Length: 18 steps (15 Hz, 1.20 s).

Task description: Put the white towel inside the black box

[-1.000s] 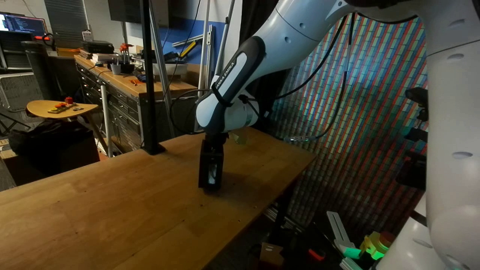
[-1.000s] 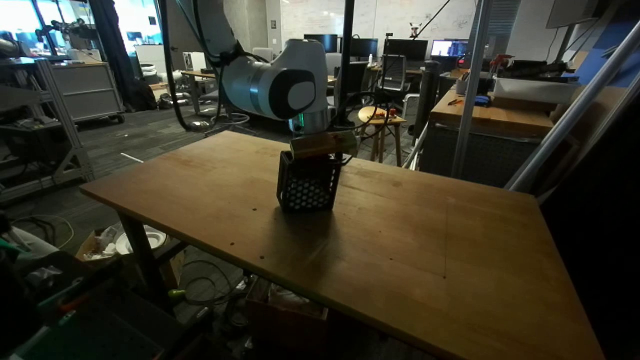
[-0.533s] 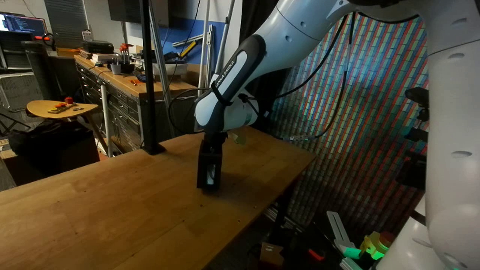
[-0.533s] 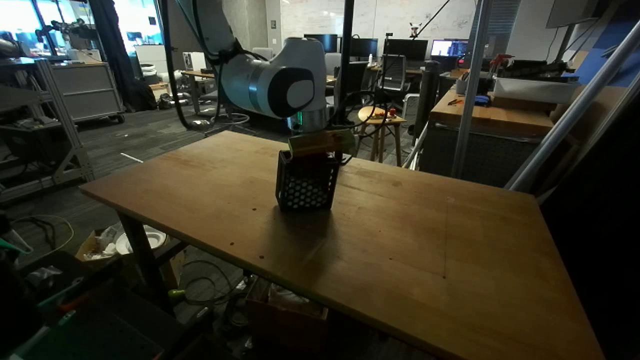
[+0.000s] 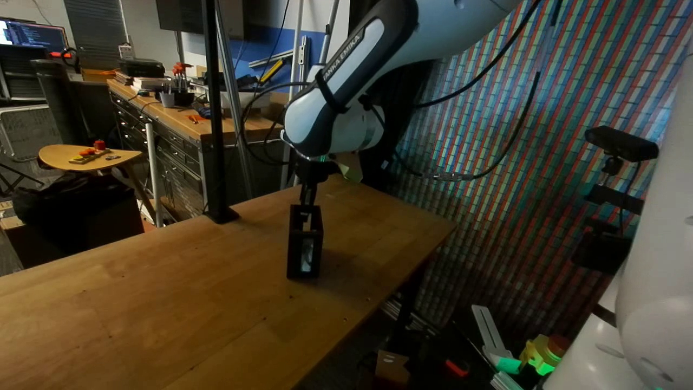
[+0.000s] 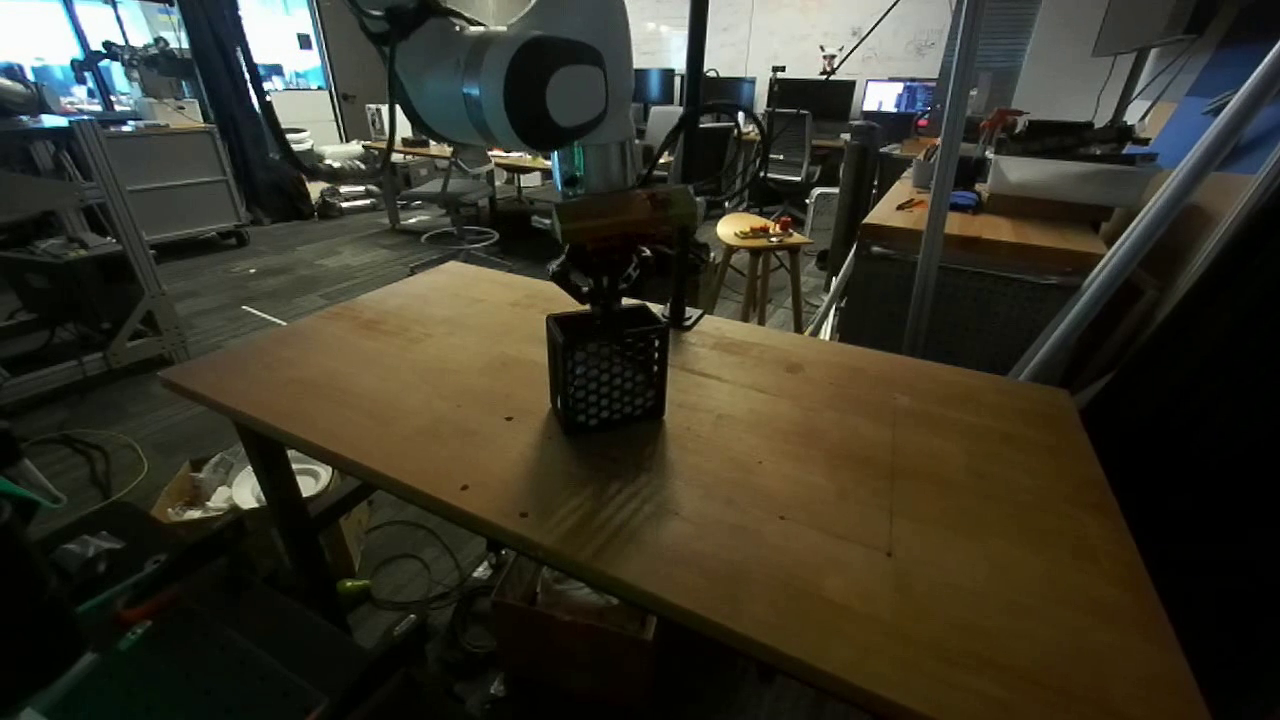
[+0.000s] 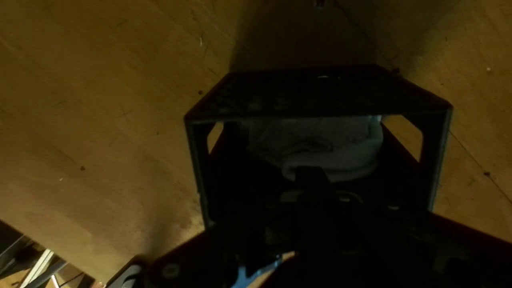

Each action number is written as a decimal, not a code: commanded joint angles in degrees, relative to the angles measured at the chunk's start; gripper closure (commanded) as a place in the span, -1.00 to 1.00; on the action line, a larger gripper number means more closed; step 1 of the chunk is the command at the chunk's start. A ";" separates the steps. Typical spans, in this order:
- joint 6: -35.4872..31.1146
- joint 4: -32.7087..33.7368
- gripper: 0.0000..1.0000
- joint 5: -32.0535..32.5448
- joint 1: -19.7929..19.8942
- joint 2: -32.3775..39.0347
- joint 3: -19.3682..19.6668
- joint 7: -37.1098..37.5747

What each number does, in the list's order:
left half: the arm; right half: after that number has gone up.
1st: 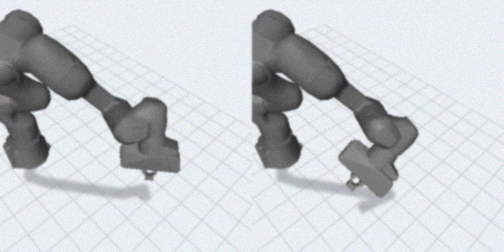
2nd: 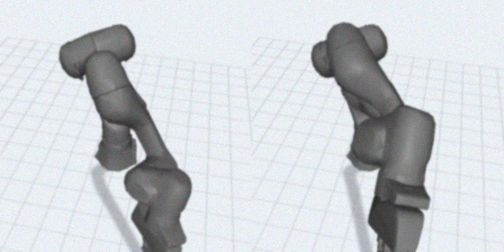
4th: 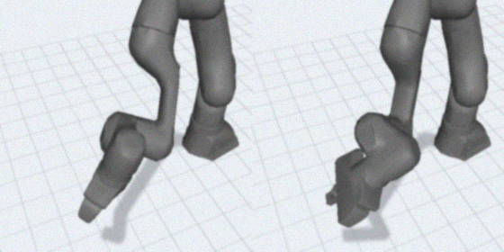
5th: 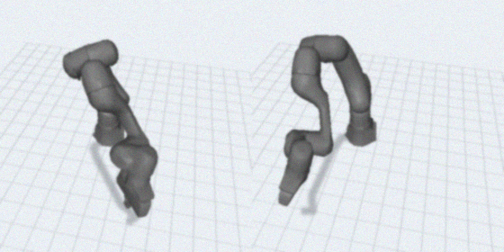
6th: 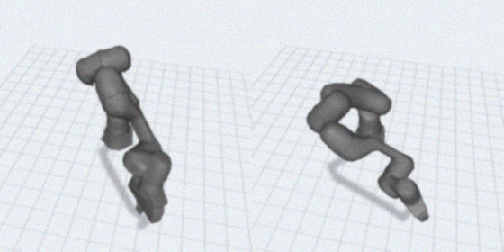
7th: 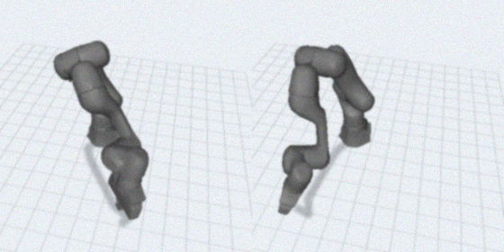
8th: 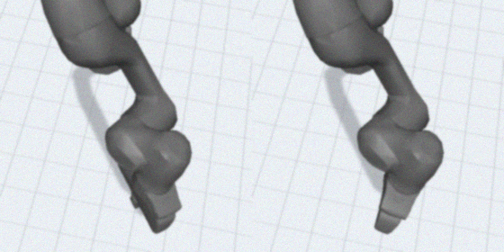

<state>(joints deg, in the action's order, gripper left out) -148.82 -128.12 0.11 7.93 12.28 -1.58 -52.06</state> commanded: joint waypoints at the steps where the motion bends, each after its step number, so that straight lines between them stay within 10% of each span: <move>1: 1.92 -3.06 0.98 1.27 -1.24 -8.89 0.93 3.71; 3: 1.56 -3.63 0.93 0.91 -1.55 -12.17 1.42 5.47; 4: 1.49 -3.93 0.46 0.34 -1.66 -13.81 1.56 5.86; 5: 1.26 -1.76 0.93 0.02 -1.76 -9.21 1.66 3.90; 9: 1.37 -3.13 0.49 0.17 -2.17 -12.62 2.20 5.02; 18: 1.37 -3.52 0.46 0.16 -2.20 -12.59 2.21 5.27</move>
<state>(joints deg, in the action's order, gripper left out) -147.54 -131.68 0.13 7.36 -0.28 -0.94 -47.00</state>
